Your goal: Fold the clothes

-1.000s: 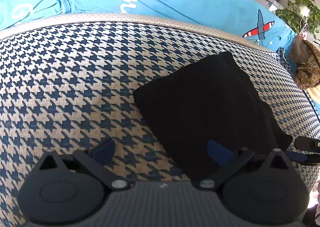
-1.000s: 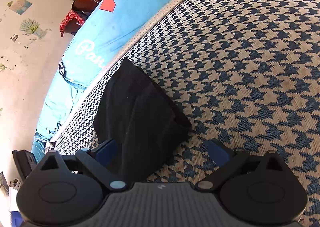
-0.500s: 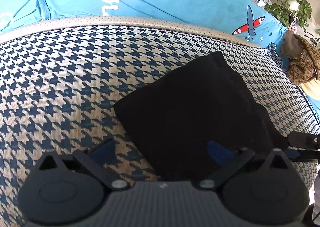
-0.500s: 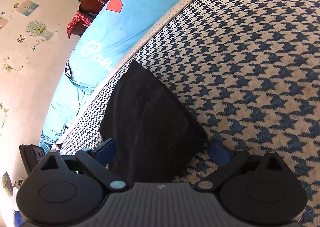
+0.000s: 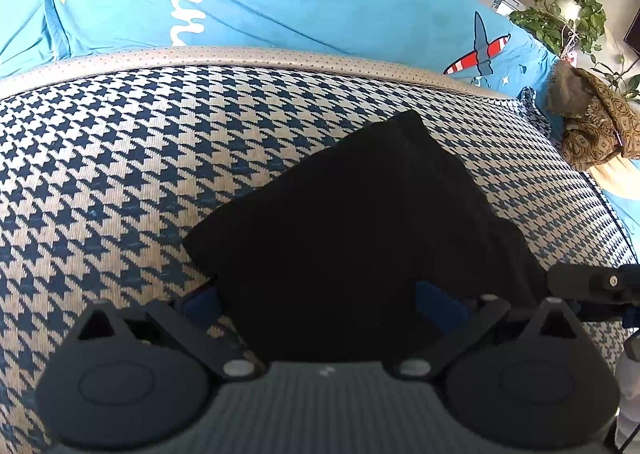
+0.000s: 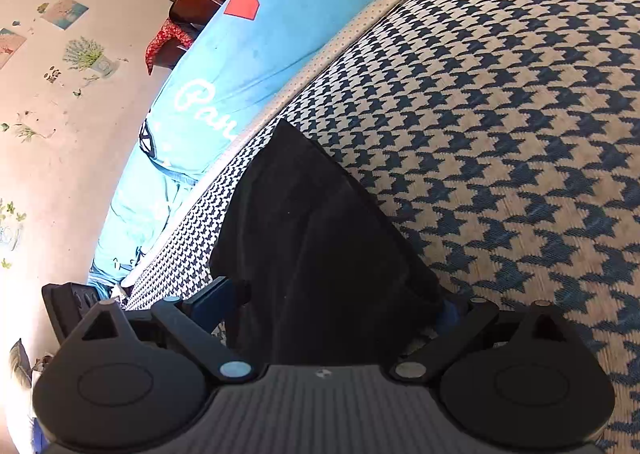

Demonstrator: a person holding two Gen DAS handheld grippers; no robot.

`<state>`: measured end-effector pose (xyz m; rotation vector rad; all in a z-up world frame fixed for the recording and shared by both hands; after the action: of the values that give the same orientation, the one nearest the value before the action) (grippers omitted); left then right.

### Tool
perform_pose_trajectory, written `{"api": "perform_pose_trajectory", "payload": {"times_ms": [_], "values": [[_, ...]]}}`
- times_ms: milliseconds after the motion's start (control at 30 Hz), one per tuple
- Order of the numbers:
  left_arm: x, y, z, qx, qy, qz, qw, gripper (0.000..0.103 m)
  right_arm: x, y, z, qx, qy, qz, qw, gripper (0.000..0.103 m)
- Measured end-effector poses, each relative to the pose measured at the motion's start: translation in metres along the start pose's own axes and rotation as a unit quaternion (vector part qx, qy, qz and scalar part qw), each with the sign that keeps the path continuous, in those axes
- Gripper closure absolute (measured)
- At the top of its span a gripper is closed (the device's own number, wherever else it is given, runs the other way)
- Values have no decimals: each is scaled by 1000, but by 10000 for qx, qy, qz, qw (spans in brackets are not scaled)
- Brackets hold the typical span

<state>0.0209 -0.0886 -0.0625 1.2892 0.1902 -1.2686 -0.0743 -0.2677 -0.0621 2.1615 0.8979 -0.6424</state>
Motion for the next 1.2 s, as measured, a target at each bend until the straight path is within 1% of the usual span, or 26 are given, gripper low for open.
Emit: {"api": "perform_pose_trajectory", "payload": {"times_ms": [167,267,333,400,467,567,633,733,867,1000,1133,1200], "values": [[1,4,7,2,-187,88,9998,0,10,4,-7,-57,42,-16,10000,7],[0,5,15,32,-465,141,9988,1,16,5,-10,-96,74,-32,9999,7],[-3,4,24,141,-615,165,9979,1,20,6,-12,-124,97,-45,9999,7],[-5,3,31,411,-462,171,9979,1,23,7,-16,-147,102,-56,9998,7],[-5,1,31,526,-346,167,9979,1,26,8,-19,-176,104,-66,9998,7],[-5,1,22,435,-186,158,9988,2,27,7,-19,-301,17,-96,9995,15],[-5,1,13,312,-105,158,9993,2,26,7,-17,-384,-54,-100,9992,21],[-2,0,2,145,31,84,9999,2,24,7,-14,-358,-119,-81,9993,26],[0,-4,1,214,-17,-83,9997,1,23,4,-14,-459,-202,-61,9987,27],[2,-7,6,262,-168,-160,9994,0,21,3,-13,-474,-219,-56,9986,27],[11,-4,15,387,-162,-67,9991,0,19,3,-8,-356,-197,-44,9992,27],[14,-1,20,360,-255,2,9990,0,19,4,-8,-290,-216,-39,9993,26]]}}
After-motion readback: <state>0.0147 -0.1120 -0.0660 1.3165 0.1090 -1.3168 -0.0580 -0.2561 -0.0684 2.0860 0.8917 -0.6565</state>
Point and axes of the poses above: each gripper's, at about its wrist camera, not at the fingertips, and x roughly the way its jaws point, z to its right, y to its top, the point moved 9 cm from there along x, roughly the way its jaws point, and after that the axes turned 6 degrees about -y, right-handed, at the moved point
